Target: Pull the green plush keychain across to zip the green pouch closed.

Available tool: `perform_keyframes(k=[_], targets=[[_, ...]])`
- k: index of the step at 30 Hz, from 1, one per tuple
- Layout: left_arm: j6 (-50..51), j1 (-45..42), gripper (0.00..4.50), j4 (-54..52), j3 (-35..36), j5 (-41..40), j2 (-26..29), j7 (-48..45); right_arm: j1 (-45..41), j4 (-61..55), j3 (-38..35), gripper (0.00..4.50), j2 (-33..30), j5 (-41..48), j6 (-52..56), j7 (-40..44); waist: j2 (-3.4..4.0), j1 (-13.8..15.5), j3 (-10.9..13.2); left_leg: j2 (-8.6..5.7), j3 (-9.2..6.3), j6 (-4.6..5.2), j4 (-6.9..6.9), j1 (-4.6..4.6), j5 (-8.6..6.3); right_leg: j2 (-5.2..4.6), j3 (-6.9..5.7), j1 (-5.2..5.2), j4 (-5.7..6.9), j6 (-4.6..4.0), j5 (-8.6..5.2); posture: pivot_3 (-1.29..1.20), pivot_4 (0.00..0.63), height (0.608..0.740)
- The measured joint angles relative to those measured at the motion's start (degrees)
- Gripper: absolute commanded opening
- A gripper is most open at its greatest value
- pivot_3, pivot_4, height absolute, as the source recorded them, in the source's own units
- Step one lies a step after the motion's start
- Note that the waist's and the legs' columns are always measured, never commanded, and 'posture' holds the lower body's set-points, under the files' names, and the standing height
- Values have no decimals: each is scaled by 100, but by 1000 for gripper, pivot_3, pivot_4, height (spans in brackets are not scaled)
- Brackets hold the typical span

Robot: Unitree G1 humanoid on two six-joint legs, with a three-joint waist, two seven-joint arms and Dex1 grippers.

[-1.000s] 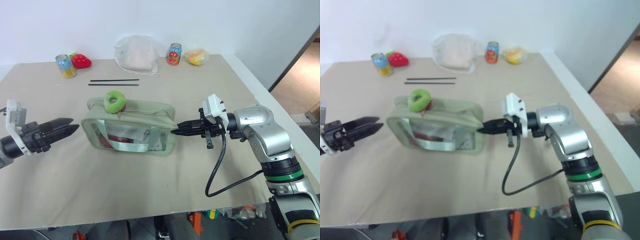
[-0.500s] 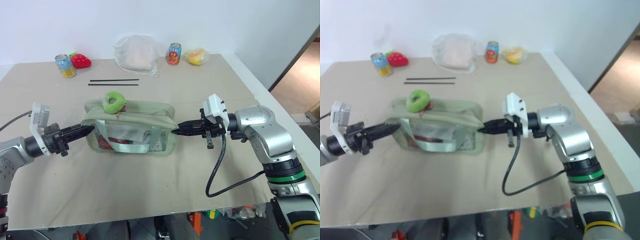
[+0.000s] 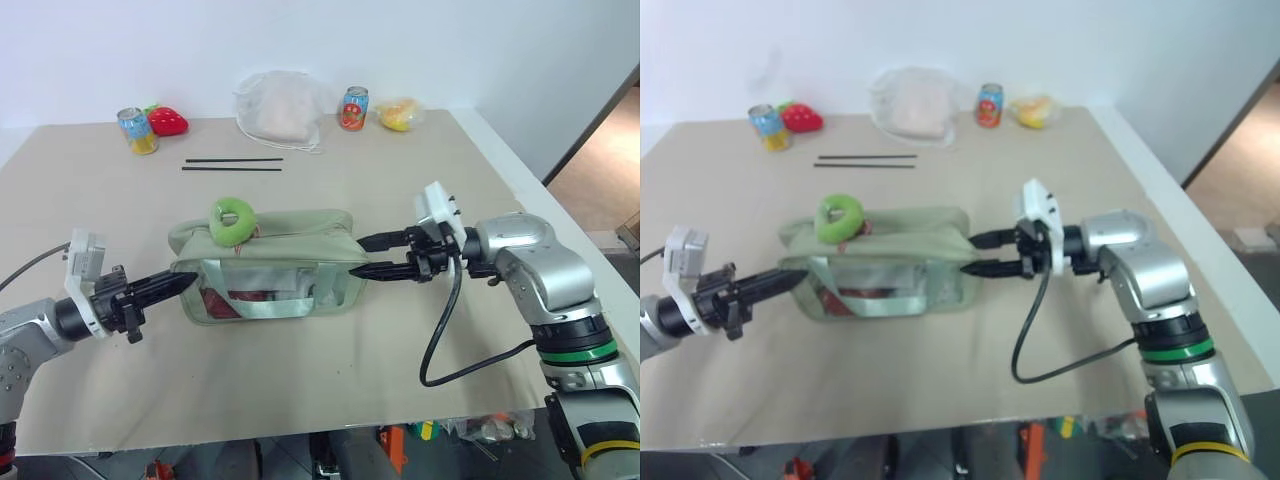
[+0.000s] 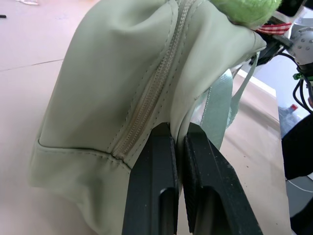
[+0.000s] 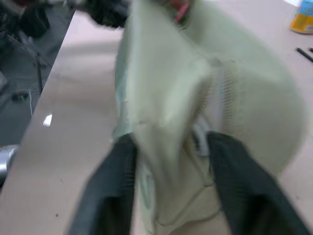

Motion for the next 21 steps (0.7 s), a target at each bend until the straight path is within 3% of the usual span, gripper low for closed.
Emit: perform_keyframes(k=[6, 8, 12, 15, 21], targets=[[-85, 94, 0, -131, -48, -1, -121, 98, -549, 501, -870, 2872, -310, 595, 365, 46, 1, -7, 0, -28, 6, 1, 6, -4, 0, -13, 22, 6, -2, 7, 4, 0, 150, 740], [-94, 55, 0, -124, -74, 13, -120, 108, -1124, 561, -1104, 2872, -173, 738, 338, -145, 0, -9, -1, -27, -3, 2, 8, -5, -1, -8, 20, 11, -5, 10, 5, 0, 150, 740], [-132, -107, 0, 0, -143, 78, -117, 117, -1343, 257, -435, 2872, 324, 322, -91, -298, 2, -5, -2, -21, -8, 4, 6, -5, 1, -9, 17, 11, -4, 10, 5, 0, 150, 740], [-143, -180, 0, 62, -193, 131, -117, 94, -1353, 202, 698, 2872, 689, -928, -1183, -429, 3, -4, -3, -23, -8, 4, 8, -8, 1, -8, 16, 7, -5, 11, 6, 0, 150, 740], [-181, -220, 0, 52, -269, 141, -152, 117, -1780, 583, 1336, 2872, 1288, -1886, -2448, -577, 3, 8, -2, -33, -15, 3, 17, -5, 1, -17, 17, 1, -7, 13, 7, 0, 150, 740]])
